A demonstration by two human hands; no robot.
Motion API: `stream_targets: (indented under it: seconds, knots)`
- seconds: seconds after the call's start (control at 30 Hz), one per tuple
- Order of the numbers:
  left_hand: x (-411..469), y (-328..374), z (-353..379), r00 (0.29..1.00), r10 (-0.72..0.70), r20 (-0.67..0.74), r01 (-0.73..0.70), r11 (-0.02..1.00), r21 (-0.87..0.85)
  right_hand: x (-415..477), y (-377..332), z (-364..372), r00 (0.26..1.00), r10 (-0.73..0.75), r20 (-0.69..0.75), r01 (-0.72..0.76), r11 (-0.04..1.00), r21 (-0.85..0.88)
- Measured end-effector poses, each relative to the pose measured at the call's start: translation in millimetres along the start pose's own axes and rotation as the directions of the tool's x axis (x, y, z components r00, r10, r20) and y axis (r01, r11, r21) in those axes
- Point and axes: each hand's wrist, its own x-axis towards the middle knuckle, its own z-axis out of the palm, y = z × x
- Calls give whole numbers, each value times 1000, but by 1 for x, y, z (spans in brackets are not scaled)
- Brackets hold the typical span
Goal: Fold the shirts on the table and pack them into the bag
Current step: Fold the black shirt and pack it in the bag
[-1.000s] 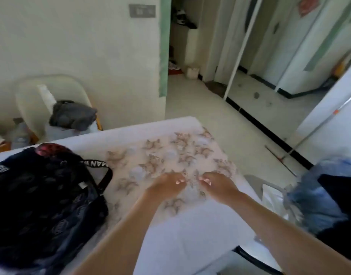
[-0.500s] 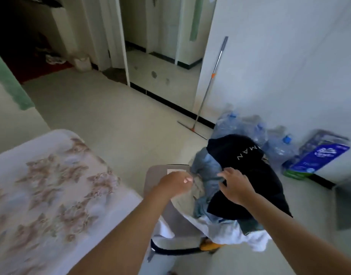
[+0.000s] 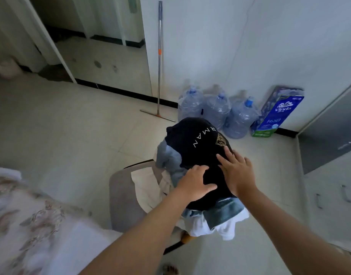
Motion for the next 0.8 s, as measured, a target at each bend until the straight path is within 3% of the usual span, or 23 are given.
stream_targets:
  seconds: [0.07, 0.2, 0.3, 0.4, 0.5, 0.53, 0.63, 0.7, 0.8]
  knots:
    - [5, 8, 7, 990, 64, -126, -68, 997, -35, 6, -3, -17, 995, 5, -96, 1, 998, 65]
    - [12, 18, -5, 966, 40, -255, -114, 952, -283, 26, -15, -44, 992, 94, -89, -44, 893, 449]
    - [13, 21, -31, 931, 75, -357, -171, 954, -247, 40, -24, -54, 992, 115, -57, -62, 817, 574]
    - [9, 11, -75, 869, 31, -495, -174, 954, -245, 47, -22, -59, 994, 34, 102, -85, 835, 544]
    - [3, -14, -118, 841, -35, -540, -151, 943, -296, 57, -11, -50, 969, 45, 244, -119, 947, 299]
    - [-1, -21, -128, 838, -48, -544, -137, 946, -295, 62, -11, -48, 969, 81, 234, -149, 946, 289]
    - [-11, -32, -141, 837, -59, -545, -48, 982, -180, 77, -31, -58, 965, 211, 154, -261, 813, 521]
    - [-16, -34, -139, 838, -52, -543, -40, 987, -156, 87, -49, -71, 977, 205, 66, -201, 762, 615]
    - [-23, -21, -131, 911, -29, -411, -143, 914, -381, 98, -78, -90, 993, 42, -109, 38, 765, 643]
